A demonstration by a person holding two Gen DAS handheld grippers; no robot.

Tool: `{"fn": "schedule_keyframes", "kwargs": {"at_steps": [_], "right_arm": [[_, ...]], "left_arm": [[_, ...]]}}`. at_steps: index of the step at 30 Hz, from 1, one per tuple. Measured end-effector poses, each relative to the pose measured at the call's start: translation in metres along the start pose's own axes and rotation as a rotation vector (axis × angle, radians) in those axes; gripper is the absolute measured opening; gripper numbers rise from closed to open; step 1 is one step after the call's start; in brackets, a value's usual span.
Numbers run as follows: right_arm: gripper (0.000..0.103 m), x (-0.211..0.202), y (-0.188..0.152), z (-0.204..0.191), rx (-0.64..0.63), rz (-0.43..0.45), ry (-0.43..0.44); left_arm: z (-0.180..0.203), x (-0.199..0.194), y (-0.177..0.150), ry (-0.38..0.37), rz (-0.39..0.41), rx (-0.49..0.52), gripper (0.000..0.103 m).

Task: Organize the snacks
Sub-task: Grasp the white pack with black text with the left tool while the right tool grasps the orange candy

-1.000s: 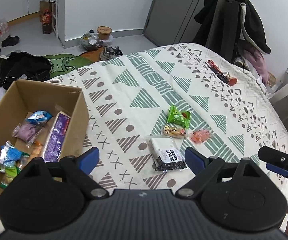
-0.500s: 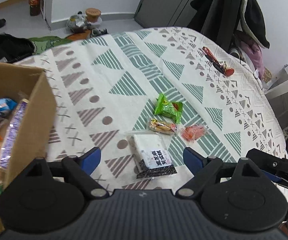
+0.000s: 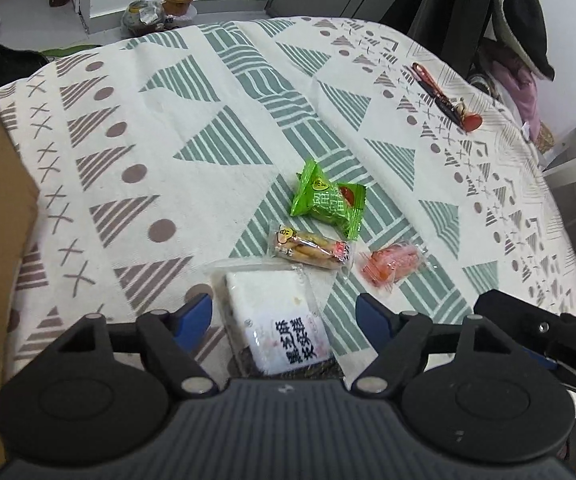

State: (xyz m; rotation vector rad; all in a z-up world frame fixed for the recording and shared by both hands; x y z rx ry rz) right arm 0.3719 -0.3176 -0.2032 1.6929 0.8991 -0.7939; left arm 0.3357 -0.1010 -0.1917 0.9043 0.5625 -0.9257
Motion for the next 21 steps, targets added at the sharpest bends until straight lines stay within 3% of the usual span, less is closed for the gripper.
{"fn": "schedule_keyframes", "kwargs": {"at_steps": [4,11,16,21], "right_arm": [[0.094,0.016,0.004,-0.001,0.025,-0.004,-0.004],[0.082,0.038,0.005,-0.006,0.062,-0.02,-0.016],[0.066,0.047,0.009,-0.011,0.096,-0.013,0.0],[0.065,0.056,0.012,-0.018,0.088,0.007,-0.022]], "left_arm": [[0.004,0.012,-0.002,0.062,-0.013,0.042,0.076],[0.003,0.014,-0.003,0.147,-0.018,0.068,0.048],[-0.005,0.009,0.005,0.14,-0.016,0.043,0.046],[-0.013,0.004,0.014,0.146,-0.017,0.031,0.045]]}}
Point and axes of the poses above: each gripper's, at about its wrist camera, not at the fingertips, and x roughly the way its jaws point, z to its right, y to its top, the point moved 1 cm from there along x, roughly the way its jaws point, and after that the axes turned 13 degrees about -y, right-handed, at the moved point
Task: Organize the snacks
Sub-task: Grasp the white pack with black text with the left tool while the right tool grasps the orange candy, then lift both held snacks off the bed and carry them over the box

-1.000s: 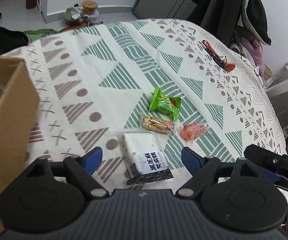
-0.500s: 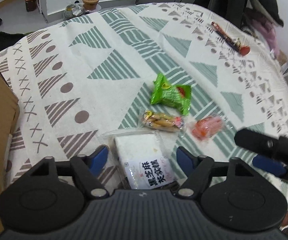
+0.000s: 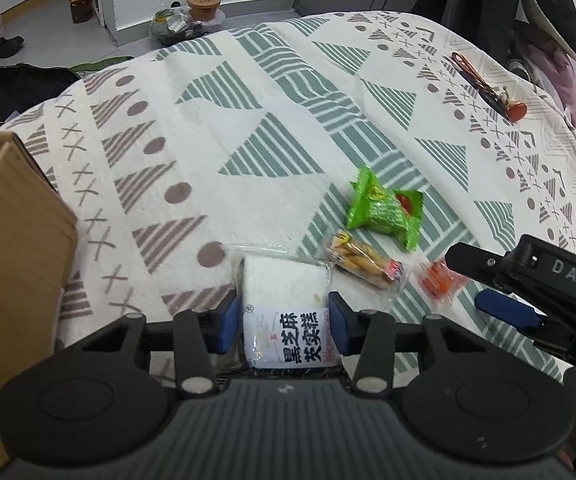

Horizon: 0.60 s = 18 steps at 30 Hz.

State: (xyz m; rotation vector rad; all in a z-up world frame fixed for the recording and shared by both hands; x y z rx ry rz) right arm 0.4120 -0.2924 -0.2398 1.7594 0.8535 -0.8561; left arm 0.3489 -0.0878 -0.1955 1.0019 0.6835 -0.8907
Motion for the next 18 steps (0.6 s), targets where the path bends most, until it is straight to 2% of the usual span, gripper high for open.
{"fn": "schedule_keyframes", "kwargs": {"at_steps": [3,5,7,10,18], "right_arm": [[0.062,0.001,0.0,-0.004,-0.021,0.006,-0.022],[0.053,0.002,-0.001,-0.006,-0.052,0.011,-0.051],[0.035,0.001,-0.001,-0.006,-0.076,0.005,-0.07],[0.022,0.0,0.0,0.0,-0.053,-0.037,-0.051],[0.018,-0.014,-0.008,-0.003,-0.063,-0.064,-0.021]], "left_arm": [[-0.006,-0.003,0.005,-0.004,-0.004,-0.005,0.045],[-0.009,-0.005,0.007,-0.001,-0.005,-0.004,0.045],[-0.013,-0.006,0.009,-0.001,-0.004,-0.007,0.045],[-0.015,-0.009,0.008,0.002,-0.002,-0.008,0.045],[-0.019,-0.027,0.0,-0.007,0.023,-0.019,0.044]]}}
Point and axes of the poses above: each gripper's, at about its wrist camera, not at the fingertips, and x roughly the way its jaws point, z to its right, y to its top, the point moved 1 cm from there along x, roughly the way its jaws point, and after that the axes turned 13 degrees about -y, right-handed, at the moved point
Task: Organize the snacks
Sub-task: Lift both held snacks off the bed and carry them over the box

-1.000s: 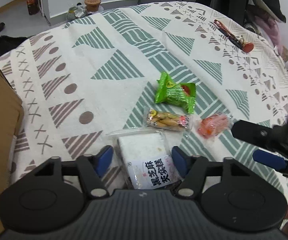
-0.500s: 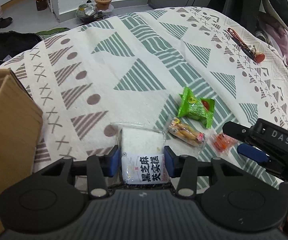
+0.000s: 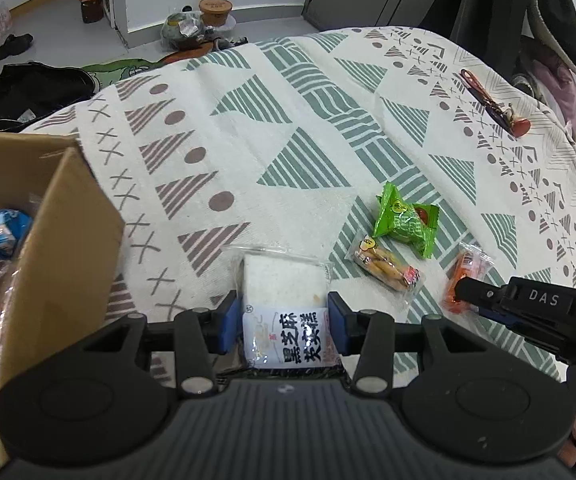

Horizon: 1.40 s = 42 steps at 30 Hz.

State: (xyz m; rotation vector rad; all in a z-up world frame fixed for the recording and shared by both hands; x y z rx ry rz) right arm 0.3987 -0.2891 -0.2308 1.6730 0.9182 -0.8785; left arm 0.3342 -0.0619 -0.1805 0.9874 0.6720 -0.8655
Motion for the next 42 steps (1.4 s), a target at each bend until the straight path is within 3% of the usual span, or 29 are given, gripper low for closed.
{"fn": "schedule_keyframes", "kwargs": {"at_steps": [21,42], "right_arm": [[0.018,-0.085,-0.014,-0.053,-0.11,0.141,0.182],[0.017,-0.114,-0.062,-0.122,-0.266,0.148,0.286]], "left_arm": [[-0.016,-0.075,-0.007,0.008,0.124,-0.019,0.044],[-0.055,-0.151,-0.004,0.031,0.233,-0.075,0.044]]}}
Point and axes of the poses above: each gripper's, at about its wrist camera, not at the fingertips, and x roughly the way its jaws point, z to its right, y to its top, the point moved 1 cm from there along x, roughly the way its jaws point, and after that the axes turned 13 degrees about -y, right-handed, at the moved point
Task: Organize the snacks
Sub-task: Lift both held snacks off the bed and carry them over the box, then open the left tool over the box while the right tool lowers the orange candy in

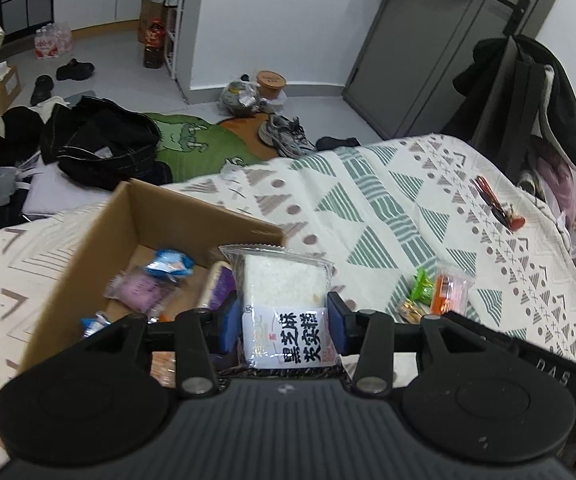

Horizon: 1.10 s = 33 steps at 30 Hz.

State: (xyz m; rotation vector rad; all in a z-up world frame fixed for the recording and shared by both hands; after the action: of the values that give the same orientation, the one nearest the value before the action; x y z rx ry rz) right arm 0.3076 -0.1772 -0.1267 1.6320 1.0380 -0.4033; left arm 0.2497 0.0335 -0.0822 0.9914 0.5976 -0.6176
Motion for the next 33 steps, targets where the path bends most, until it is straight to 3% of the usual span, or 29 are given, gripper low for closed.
{"fn": "schedule_keyframes", "kwargs": {"at_steps": [5,6,14,17,19,23,27,33], "right_arm": [[0.014,0.005,-0.004,-0.018,-0.024,-0.001,0.022],[0.001,0.005,-0.005,-0.022,-0.032,-0.002,0.028],[0.0,0.017,-0.009,-0.034,-0.07,-0.044,0.021],[0.01,0.031,-0.015,-0.026,-0.039,-0.132,-0.019],[0.024,0.037,-0.024,-0.023,-0.042,-0.176,-0.046],[0.025,0.045,-0.041,-0.027,-0.053,-0.245,-0.077],[0.046,0.051,-0.051,-0.03,-0.054,-0.283,-0.108],[0.043,0.062,-0.067,-0.031,-0.03,-0.381,-0.121]], "left_arm": [[-0.022,-0.012,0.007,0.019,0.023,-0.034,0.044],[-0.027,-0.014,0.008,0.024,0.028,-0.045,0.044],[-0.06,-0.019,0.014,0.041,0.034,-0.093,0.044],[-0.071,-0.019,0.014,0.044,0.03,-0.107,0.044],[-0.077,-0.018,0.014,0.044,0.023,-0.118,0.044],[-0.088,-0.018,0.013,0.043,0.013,-0.134,0.044],[-0.097,-0.018,0.01,0.04,0.002,-0.15,0.044],[-0.105,-0.027,0.011,0.012,0.029,-0.165,0.047]]}}
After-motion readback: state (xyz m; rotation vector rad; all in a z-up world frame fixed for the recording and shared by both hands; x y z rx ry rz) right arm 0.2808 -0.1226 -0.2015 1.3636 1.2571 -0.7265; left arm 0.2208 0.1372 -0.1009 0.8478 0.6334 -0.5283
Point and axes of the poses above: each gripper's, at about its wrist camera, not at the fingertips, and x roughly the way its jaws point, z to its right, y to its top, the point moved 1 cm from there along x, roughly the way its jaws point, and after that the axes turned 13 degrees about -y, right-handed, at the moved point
